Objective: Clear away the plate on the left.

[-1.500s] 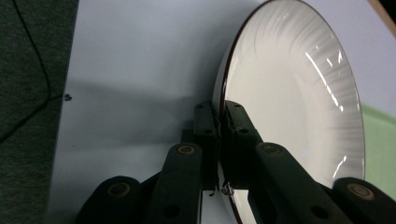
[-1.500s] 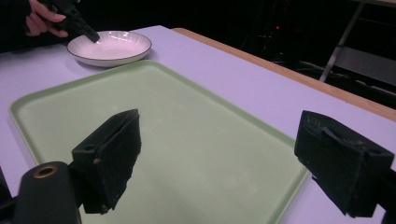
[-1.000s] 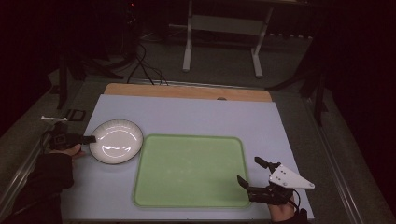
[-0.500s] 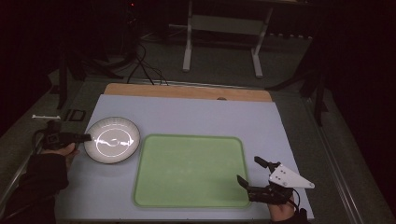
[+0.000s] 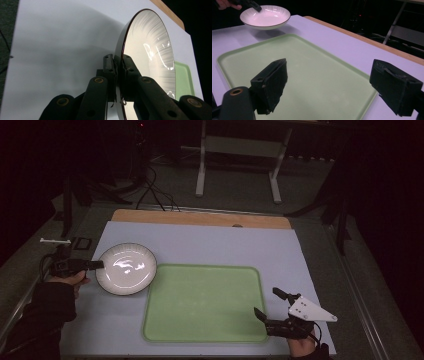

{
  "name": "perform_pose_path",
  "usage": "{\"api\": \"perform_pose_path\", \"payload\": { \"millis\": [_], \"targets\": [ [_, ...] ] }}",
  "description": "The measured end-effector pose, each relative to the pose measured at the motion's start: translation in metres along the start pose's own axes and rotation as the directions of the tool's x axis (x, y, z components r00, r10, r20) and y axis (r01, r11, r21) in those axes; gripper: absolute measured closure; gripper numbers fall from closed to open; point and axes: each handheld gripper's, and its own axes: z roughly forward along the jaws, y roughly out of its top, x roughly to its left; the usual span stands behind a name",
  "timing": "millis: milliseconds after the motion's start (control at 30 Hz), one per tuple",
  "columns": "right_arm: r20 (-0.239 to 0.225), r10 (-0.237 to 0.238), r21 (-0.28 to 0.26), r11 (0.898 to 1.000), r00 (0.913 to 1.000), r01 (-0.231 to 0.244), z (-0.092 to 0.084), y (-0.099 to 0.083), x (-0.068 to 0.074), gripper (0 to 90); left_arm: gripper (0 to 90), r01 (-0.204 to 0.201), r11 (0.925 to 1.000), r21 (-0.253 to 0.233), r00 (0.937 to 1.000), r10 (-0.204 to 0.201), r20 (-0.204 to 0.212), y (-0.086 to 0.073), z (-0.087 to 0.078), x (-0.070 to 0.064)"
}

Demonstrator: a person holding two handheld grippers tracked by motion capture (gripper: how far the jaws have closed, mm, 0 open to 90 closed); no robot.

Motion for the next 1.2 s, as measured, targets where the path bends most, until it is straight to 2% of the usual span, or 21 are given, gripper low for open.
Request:
{"api": "perform_pose_path", "payload": {
  "millis": [333,467,600,767,1000,1200],
  "targets": [
    [0.002,0.001,-0.004,1.000,1.0000,-0.001,0.000,0.000,0.000,14.4,84.0,-0.044,0.9989,0.014,0.9985,0.043,0.033,0.000,0.003,-0.021],
    [0.002,0.001,-0.004,1.000,1.0000,-0.001,-0.001,0.000,0.000,14.4,84.0,-0.053,0.9982,0.027,0.9965,0.051,0.066,-0.001,0.007,-0.027],
    [0.003,0.001,-0.004,1.000,1.0000,-0.001,-0.002,0.000,0.000,14.4,83.9,-0.071,0.9966,0.042,0.9955,0.069,0.065,-0.003,0.012,-0.034],
    [0.004,-0.005,-0.006,1.000,1.0000,0.005,-0.002,0.000,0.000,14.4,83.9,-0.088,0.9946,0.055,0.9931,0.083,0.083,-0.006,0.017,-0.044],
    [0.003,-0.003,-0.007,1.000,1.0000,0.003,-0.002,0.000,-0.001,14.4,83.8,-0.132,0.9881,0.079,0.9863,0.122,0.111,-0.008,0.024,-0.065],
    [0.003,-0.004,-0.009,1.000,1.0000,0.004,-0.003,0.000,-0.001,14.4,83.8,-0.168,0.9805,0.103,0.9768,0.151,0.152,-0.012,0.032,-0.084]
  ]
}}
